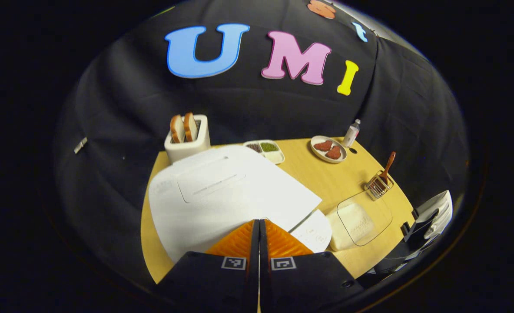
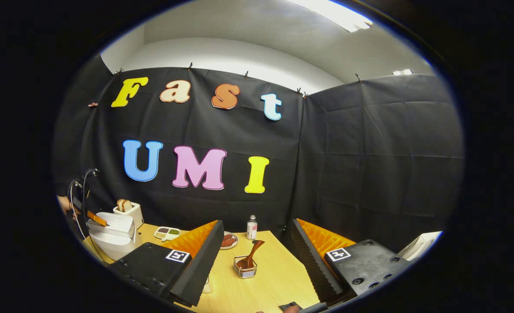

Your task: Close the left gripper, press the button to open the rice cooker; take a wooden spoon from the chopstick holder with the right hand, scoop a spoonful of rice and pour it into the rice cooker, then put the wooden spoon back into the chopstick holder.

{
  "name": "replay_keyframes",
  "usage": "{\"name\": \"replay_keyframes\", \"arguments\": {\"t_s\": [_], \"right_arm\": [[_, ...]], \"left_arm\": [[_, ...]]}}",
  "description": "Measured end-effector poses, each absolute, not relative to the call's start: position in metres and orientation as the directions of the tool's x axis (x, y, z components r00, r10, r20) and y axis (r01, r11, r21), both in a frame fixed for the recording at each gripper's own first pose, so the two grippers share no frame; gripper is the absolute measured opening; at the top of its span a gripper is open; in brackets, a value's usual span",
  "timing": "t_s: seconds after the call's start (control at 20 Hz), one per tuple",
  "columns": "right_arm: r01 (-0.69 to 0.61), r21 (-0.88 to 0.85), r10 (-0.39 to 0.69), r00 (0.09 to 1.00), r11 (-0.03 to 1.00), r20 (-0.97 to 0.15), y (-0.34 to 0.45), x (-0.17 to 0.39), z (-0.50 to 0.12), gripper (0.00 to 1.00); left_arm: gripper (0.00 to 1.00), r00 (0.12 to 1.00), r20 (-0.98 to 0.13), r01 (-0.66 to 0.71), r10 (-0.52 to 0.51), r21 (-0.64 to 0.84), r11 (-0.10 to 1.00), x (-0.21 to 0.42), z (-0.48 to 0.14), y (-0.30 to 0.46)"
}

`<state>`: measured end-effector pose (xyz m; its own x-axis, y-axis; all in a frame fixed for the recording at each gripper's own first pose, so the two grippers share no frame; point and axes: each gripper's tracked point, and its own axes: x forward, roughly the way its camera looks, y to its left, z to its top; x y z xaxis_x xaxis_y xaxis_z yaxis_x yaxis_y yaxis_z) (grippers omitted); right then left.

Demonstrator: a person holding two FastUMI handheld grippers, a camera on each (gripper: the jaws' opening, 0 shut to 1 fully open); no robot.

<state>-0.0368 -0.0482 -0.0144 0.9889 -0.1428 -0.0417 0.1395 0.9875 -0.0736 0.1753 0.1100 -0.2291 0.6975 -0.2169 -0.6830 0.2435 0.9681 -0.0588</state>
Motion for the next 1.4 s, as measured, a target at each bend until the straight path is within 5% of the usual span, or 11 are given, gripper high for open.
{"name": "replay_keyframes", "arguments": {"t_s": [0.3,0.45,1.0,1.4], "right_arm": [[0.100,-0.074,-0.104,0.994,0.992,-0.041,-0.052,-0.026,-0.021,0.98],[0.049,-0.084,-0.054,0.997,0.995,-0.057,-0.053,-0.007,-0.035,0.98],[-0.191,0.081,0.206,0.933,0.978,-0.295,-0.073,0.115,-0.186,0.98],[-0.251,0.234,0.332,0.836,0.939,-0.438,-0.084,0.177,-0.310,0.95]], "left_arm": [[0.10,0.935,-0.348,0.129,-0.071,0.148,0.980,0.193,-0.107,0.122],[0.98,0.967,-0.249,0.110,-0.059,0.199,0.974,0.177,-0.074,0.102],[0.96,0.987,-0.161,0.043,-0.028,0.091,0.995,0.085,-0.040,-0.033],[0.96,0.966,-0.249,-0.049,0.074,0.106,0.993,0.044,-0.068,-0.082]]}}
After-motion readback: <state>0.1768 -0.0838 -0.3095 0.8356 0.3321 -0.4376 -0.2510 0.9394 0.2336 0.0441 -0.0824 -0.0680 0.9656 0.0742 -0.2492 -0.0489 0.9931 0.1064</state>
